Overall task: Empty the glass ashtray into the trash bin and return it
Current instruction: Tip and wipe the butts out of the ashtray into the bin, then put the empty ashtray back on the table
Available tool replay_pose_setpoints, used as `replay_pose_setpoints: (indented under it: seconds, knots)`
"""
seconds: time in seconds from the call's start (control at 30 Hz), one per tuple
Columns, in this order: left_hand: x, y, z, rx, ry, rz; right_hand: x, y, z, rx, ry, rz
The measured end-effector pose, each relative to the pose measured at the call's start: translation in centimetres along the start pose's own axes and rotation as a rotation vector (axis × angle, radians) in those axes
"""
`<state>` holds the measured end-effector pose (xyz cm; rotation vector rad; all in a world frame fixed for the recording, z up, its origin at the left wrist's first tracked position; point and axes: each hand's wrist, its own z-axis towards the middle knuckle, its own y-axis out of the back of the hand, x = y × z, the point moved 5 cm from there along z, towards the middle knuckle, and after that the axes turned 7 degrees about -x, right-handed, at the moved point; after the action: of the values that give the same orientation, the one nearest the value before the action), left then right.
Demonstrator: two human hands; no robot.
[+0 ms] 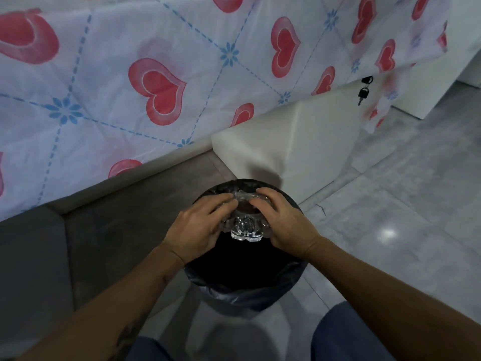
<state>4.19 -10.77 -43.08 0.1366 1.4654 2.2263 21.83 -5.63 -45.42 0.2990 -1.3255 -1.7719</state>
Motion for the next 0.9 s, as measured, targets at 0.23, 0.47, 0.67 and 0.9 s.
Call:
replay_pose_setpoints:
  seconds: [0.23, 0.47, 0.67, 0.9]
  knots:
    - [-2.3, 8.1, 2.6, 0.114, 0.422, -0.517, 3.2, 8.7, 2.4, 0.231, -0.562, 0.576]
    - [-5.2, 19.3, 7.1, 0.200, 0.818, -0.686, 6.3, 21.2, 6.5, 0.447, -0.944, 0.805]
    - [-7.7, 29.9, 11.6, 0.151, 0.950, -0.771, 11.4, 32.9, 11.5, 0.256, -0.813, 0.753]
    - [-6.5, 38.5, 15.8, 0.042, 0.965, -0.800, 14.0, 39.7, 17.9, 0.133, -0.639, 0.568]
